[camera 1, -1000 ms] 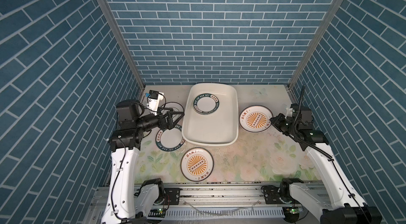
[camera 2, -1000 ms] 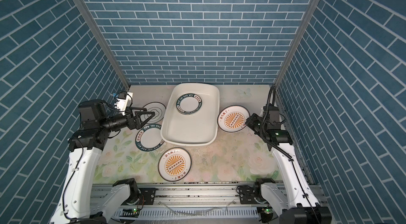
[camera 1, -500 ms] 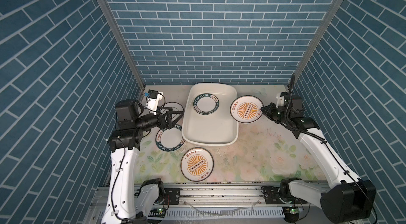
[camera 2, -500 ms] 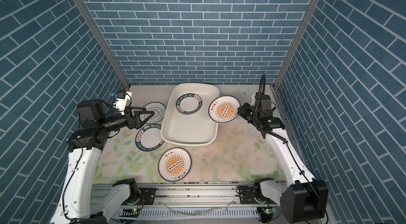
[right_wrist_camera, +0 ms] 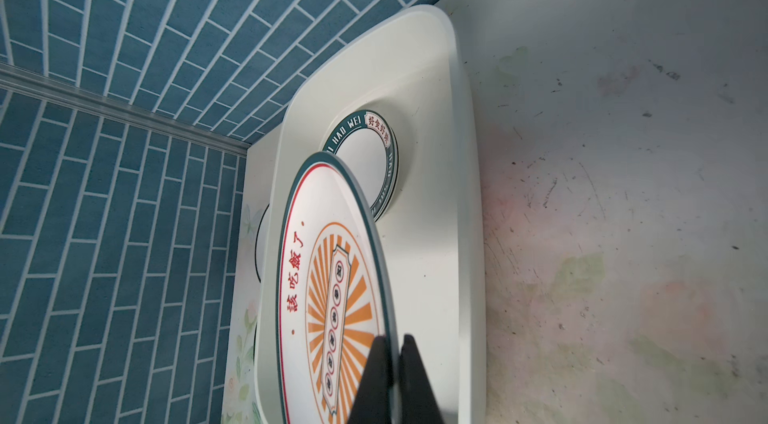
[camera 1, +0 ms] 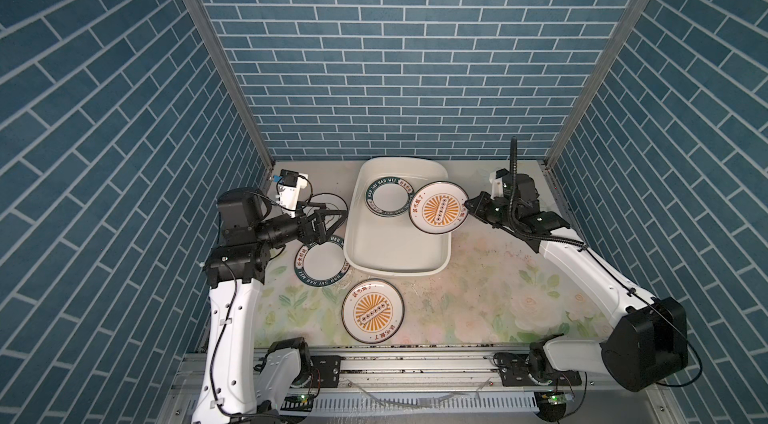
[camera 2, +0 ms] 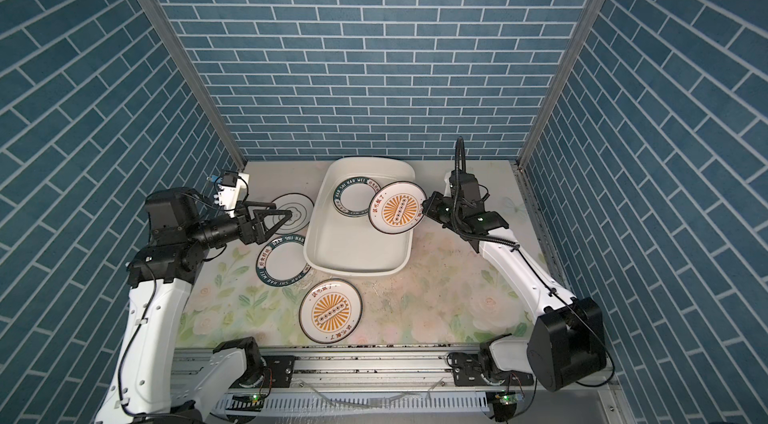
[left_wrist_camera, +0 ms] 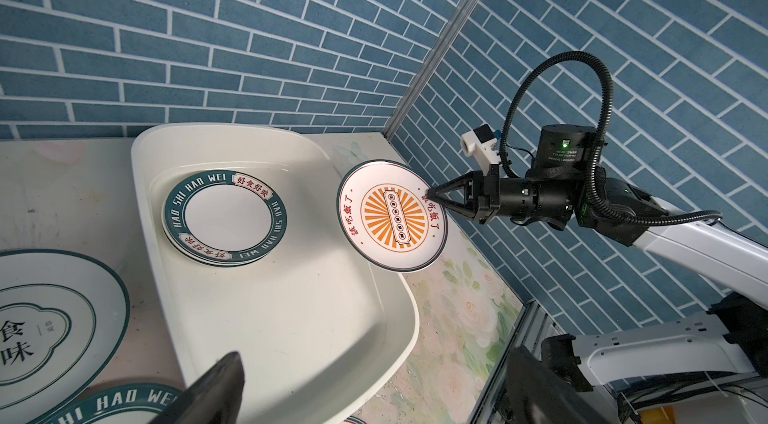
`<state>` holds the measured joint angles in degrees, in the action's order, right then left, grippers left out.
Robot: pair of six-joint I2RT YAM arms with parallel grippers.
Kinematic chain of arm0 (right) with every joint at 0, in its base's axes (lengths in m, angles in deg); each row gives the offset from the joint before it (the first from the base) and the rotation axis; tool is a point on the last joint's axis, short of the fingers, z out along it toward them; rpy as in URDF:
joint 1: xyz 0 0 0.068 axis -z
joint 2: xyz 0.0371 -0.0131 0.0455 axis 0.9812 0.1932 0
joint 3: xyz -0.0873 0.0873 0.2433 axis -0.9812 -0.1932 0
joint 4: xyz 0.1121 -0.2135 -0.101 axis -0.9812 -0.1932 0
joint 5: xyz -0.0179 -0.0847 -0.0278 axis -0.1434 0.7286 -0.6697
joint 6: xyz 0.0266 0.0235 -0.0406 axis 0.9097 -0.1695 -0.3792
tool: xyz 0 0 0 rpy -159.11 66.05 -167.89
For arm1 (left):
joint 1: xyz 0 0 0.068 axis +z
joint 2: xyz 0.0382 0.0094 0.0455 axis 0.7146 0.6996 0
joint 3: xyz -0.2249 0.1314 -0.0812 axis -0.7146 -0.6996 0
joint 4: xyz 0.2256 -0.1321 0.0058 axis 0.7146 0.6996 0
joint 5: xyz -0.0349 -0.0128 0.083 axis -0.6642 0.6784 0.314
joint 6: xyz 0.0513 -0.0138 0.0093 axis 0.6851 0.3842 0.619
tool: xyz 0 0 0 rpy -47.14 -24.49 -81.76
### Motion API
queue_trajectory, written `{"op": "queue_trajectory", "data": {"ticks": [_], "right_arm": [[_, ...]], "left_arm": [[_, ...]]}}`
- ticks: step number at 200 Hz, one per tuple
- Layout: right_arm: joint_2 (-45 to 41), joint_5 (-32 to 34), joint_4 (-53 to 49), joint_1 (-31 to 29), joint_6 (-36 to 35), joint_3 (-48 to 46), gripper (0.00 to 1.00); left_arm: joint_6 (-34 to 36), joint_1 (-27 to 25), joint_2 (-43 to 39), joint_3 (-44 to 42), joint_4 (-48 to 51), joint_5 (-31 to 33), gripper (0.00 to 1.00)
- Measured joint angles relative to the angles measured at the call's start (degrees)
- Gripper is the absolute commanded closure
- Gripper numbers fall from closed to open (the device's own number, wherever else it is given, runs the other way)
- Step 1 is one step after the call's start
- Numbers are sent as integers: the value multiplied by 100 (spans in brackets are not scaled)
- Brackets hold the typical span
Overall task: Place the plates into the plastic bin on the countertop
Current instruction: 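Lift the upright sunburst plate with the right gripper toward the bin, then lower the held sunburst plate into the bin beside the green-rimmed stack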
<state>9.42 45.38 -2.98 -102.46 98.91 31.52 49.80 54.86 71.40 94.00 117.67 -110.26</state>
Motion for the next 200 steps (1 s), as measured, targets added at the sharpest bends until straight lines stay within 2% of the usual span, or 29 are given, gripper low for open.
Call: {"op": "queue_trajectory", "data": {"ticks": [92, 200], "right_arm": [[1117, 225, 610, -929, 140, 83, 100], [2199, 76, 1113, -1226, 240, 273, 100]], "left_arm": [[0, 11, -92, 0, -2, -24, 1], [-96, 15, -120, 0, -125, -68, 0]]}}
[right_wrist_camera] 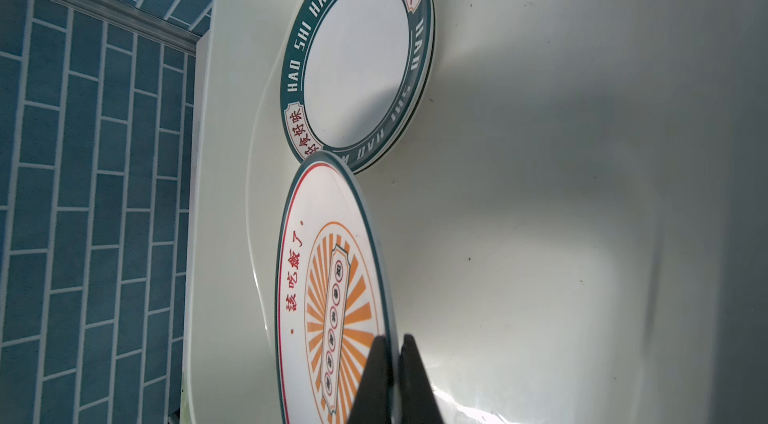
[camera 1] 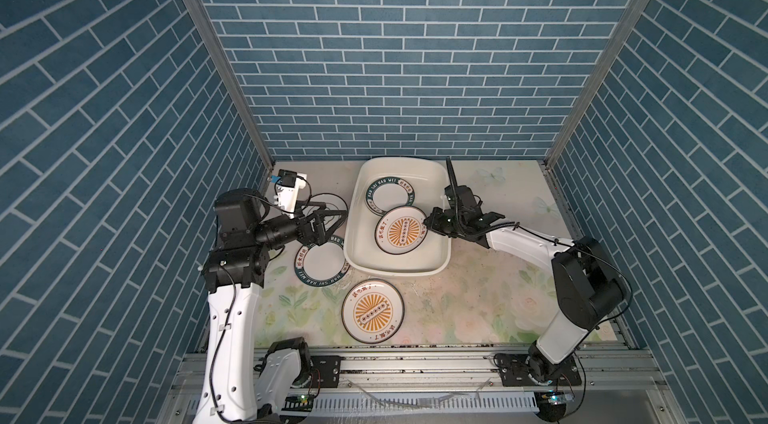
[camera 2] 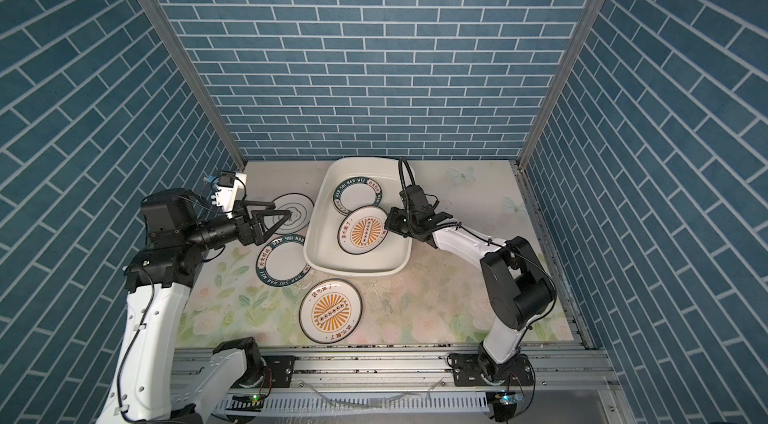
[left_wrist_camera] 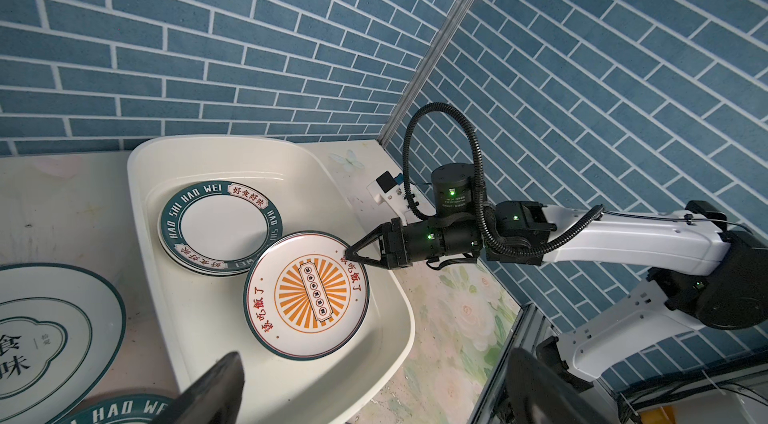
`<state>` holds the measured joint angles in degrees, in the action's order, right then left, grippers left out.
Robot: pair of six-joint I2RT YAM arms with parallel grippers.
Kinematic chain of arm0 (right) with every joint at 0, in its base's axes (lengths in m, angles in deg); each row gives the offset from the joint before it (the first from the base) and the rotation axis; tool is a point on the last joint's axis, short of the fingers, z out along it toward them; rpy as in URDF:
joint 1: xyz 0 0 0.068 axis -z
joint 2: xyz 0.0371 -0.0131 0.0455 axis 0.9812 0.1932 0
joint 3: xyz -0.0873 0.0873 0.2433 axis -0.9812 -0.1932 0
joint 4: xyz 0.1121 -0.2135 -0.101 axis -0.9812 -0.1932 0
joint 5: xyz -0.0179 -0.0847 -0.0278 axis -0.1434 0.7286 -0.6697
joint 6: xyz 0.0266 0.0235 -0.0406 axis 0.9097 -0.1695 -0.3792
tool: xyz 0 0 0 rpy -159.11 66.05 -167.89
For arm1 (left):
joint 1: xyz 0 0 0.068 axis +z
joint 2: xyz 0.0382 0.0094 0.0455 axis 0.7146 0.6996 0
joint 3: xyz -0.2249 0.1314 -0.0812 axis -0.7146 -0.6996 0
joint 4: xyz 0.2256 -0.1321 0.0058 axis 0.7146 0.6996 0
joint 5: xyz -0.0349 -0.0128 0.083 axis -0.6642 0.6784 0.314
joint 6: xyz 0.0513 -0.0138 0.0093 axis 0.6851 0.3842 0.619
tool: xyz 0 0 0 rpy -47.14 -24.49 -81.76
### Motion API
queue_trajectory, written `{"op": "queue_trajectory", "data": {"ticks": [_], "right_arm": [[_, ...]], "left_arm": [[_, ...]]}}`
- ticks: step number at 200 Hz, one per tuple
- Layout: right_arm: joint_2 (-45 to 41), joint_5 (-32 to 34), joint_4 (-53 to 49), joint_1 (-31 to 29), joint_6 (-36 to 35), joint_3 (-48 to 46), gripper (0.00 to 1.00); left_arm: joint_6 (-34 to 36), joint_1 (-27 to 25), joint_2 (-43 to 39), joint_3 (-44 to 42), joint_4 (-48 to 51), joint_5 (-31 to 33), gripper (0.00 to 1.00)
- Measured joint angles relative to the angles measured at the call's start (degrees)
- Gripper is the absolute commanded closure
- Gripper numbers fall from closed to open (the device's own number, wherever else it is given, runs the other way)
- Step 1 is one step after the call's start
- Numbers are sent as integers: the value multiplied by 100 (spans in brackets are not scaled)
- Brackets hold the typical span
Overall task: Place the plates into the plastic bin on the countertop
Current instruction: 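Lower the held sunburst plate into the bin beside the green-rimmed stack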
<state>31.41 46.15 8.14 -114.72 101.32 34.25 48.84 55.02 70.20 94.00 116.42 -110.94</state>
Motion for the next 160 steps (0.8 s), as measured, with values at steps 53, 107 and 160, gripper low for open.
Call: {"op": "queue_trajectory", "data": {"ticks": [53, 107, 160], "right_arm": [[382, -111, 168, -59, 61, 140, 100], [776, -184, 444, -122, 214, 170, 100], [946, -293, 625, -140, 258, 203, 100]], "left_arm": [[0, 17, 0, 0, -4, 0, 0], [0, 57, 0, 0, -4, -2, 1], [-13, 61, -7, 0, -4, -48, 1]]}}
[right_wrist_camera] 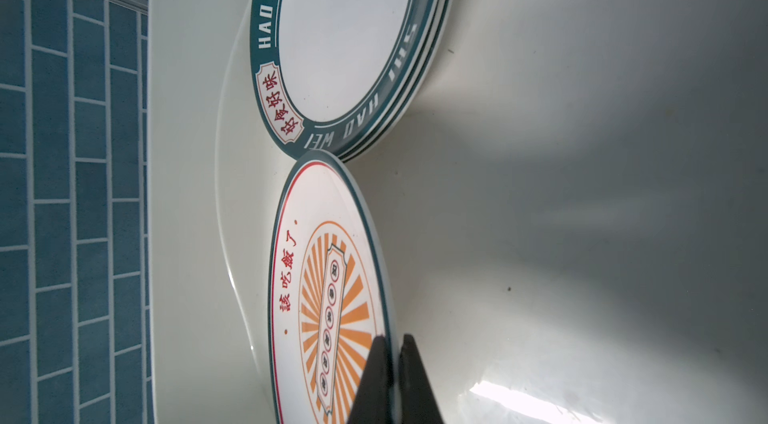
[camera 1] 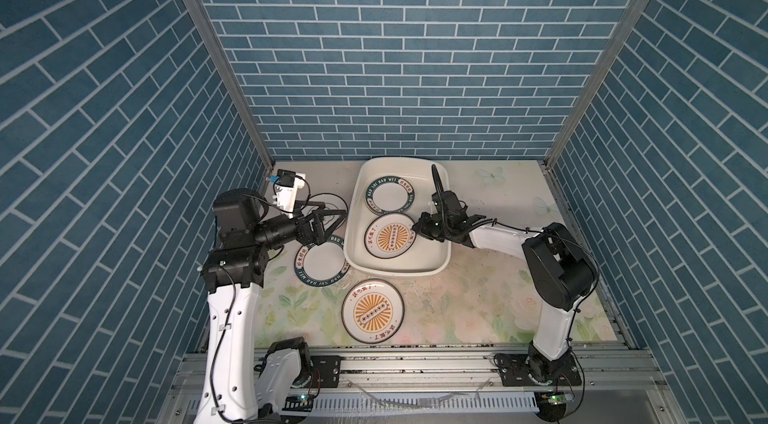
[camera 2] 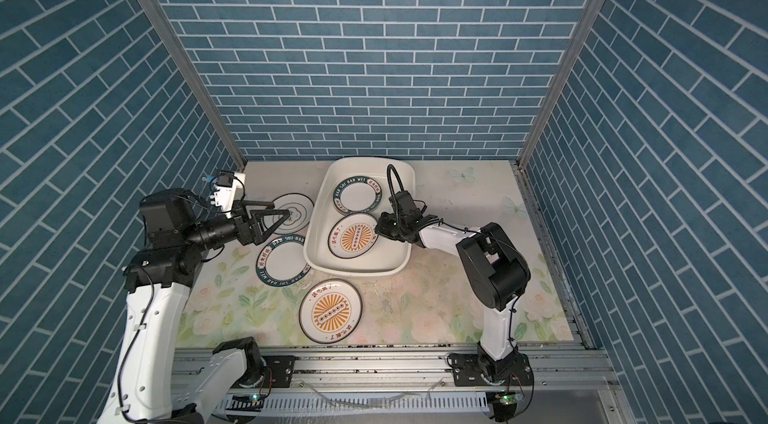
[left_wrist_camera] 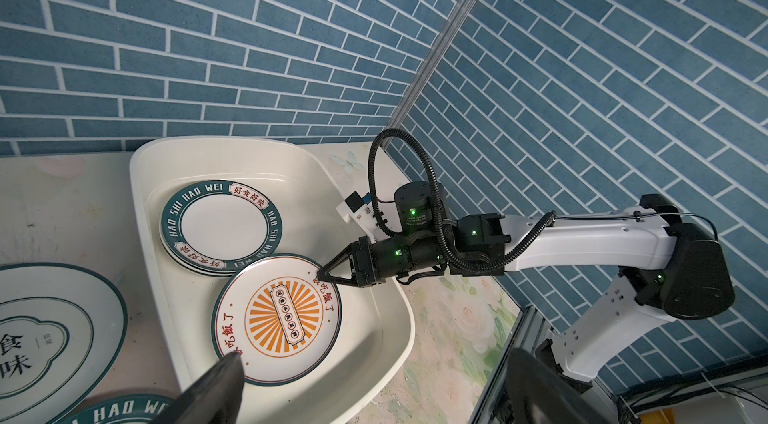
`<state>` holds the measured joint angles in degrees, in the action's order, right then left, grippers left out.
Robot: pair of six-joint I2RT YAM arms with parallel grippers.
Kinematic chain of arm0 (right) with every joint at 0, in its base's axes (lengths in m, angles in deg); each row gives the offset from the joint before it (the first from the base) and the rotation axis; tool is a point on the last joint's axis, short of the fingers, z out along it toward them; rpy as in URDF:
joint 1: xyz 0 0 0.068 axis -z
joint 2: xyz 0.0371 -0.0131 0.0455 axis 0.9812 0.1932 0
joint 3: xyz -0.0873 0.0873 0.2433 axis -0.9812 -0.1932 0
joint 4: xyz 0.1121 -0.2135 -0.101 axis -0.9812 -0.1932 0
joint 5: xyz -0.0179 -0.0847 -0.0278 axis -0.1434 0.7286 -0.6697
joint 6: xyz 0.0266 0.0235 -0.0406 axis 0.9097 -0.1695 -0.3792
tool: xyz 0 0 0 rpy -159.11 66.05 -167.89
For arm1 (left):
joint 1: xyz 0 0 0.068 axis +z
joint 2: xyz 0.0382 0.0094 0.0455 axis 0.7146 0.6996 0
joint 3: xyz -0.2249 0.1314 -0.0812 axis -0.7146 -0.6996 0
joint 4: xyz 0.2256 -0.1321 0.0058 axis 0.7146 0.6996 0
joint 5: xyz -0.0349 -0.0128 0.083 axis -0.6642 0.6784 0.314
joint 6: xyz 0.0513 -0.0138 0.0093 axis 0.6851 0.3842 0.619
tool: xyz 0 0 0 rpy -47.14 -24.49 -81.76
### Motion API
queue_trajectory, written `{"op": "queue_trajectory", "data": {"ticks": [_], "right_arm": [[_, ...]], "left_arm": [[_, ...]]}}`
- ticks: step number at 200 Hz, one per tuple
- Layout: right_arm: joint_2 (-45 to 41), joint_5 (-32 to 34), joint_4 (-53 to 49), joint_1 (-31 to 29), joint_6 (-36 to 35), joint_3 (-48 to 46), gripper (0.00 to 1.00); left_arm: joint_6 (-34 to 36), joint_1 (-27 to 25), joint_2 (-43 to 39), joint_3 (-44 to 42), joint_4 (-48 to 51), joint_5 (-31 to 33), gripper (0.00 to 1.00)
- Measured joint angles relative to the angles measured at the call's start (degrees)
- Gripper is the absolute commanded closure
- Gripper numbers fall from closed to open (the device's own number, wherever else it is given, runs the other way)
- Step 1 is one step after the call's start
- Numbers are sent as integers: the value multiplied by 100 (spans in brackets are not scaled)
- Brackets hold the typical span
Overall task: Place the plates into the plastic bin on the countertop
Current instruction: 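Lower the held sunburst plate into the bin beside the green-rimmed stack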
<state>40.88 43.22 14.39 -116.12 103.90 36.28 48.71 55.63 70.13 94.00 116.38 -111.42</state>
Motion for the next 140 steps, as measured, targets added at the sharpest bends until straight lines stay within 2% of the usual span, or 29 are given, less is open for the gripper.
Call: {"op": "queue_trajectory", "data": {"ticks": [140], "right_arm": [[9, -267, -310, -13, 251, 138, 100]], "left_arm": [[-2, 31, -70, 0, -2, -66, 1]]}}
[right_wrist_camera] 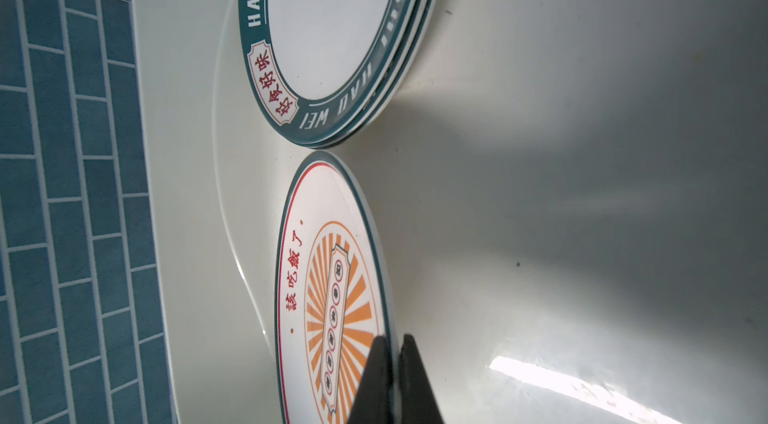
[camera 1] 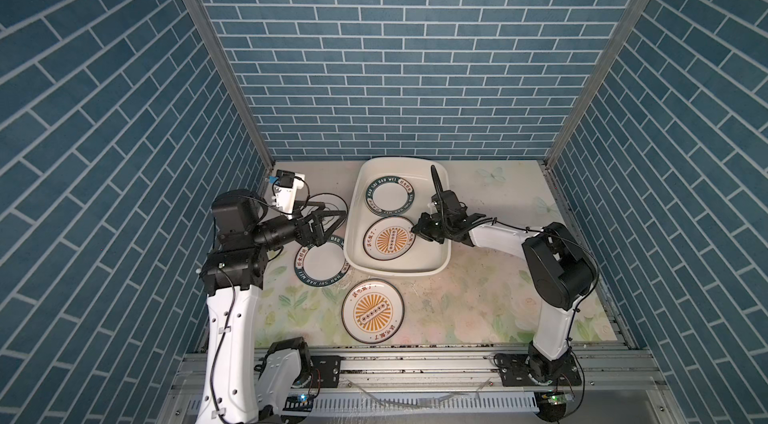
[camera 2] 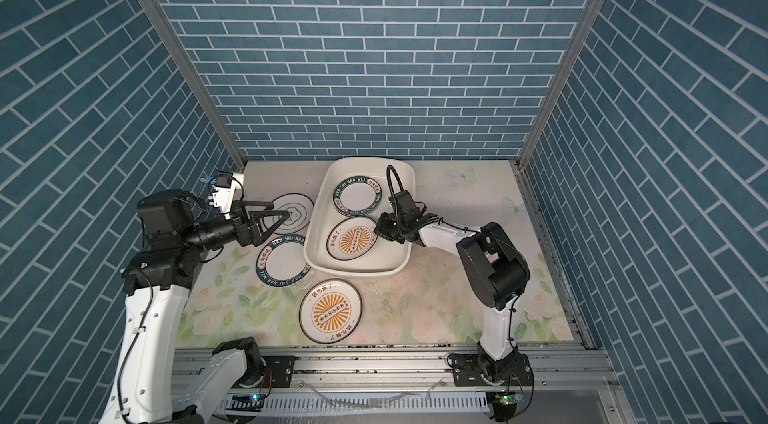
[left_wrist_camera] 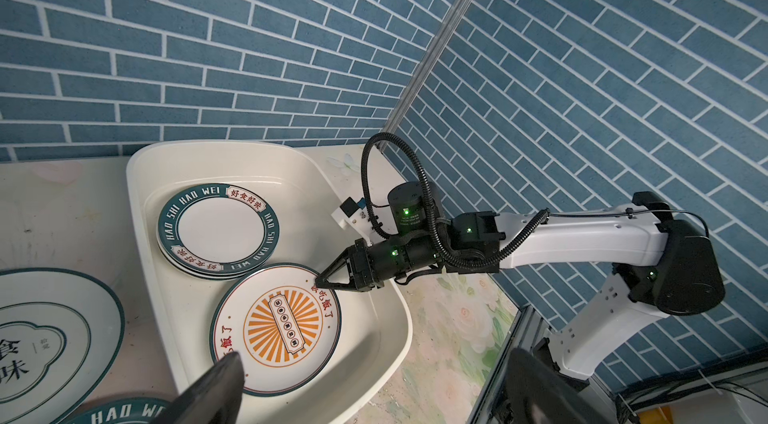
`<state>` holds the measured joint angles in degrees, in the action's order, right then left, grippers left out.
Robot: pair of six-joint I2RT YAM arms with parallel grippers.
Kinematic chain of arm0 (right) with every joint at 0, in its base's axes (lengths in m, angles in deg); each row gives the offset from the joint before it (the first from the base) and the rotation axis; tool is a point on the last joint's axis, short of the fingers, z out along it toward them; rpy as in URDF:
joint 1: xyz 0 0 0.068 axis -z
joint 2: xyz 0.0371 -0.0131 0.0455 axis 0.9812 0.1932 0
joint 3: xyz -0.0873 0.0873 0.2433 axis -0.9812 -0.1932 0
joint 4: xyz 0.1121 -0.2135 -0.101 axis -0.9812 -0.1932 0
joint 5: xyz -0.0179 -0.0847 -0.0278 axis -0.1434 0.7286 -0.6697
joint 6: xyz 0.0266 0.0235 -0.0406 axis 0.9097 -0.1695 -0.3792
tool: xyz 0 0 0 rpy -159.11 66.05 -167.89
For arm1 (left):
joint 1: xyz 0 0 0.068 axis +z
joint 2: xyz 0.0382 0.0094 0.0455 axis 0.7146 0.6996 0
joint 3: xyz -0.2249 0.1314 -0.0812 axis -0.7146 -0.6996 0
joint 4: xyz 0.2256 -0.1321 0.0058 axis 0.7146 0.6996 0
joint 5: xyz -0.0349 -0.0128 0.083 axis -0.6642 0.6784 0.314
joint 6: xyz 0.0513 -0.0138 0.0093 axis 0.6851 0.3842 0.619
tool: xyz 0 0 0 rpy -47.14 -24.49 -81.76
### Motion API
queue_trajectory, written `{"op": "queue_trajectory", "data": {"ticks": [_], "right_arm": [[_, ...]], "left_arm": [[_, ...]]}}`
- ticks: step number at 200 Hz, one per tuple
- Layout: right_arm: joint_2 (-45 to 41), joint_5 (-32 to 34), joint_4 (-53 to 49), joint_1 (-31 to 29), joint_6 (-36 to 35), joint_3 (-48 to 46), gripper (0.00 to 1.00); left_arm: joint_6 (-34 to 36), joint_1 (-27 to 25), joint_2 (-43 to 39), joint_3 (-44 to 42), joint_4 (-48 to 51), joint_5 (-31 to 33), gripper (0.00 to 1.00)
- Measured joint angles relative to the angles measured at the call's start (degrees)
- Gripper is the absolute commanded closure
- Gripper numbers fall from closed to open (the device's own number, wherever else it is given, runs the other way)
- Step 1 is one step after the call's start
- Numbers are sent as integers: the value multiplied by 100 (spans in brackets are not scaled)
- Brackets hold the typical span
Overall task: Place the plates into the plastic bin on the countertop
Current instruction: 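Lower the held sunburst plate into the bin beside the green-rimmed stack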
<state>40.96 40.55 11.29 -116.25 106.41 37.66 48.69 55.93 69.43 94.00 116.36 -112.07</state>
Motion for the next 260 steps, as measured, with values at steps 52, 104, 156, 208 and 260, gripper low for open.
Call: {"op": "queue_trajectory", "data": {"ticks": [52, 104, 156, 208, 260], "right_arm": [[153, -15, -109, 0, 0, 140, 100], [256, -129, -190, 0, 33, 140, 100], [339, -216, -188, 0, 37, 201, 100], [455, -234, -212, 0, 26, 356, 98], [455, -227, -232, 0, -24, 356, 89]], "left_arm": [[-13, 26, -17, 0, -2, -20, 0], [-20, 31, -17, 0, -13, -33, 0], [-33, 31, -17, 0, -42, -35, 0], [-37, 31, -15, 0, -42, -37, 0], [-35, 33, -15, 0, -42, -37, 1]]}}
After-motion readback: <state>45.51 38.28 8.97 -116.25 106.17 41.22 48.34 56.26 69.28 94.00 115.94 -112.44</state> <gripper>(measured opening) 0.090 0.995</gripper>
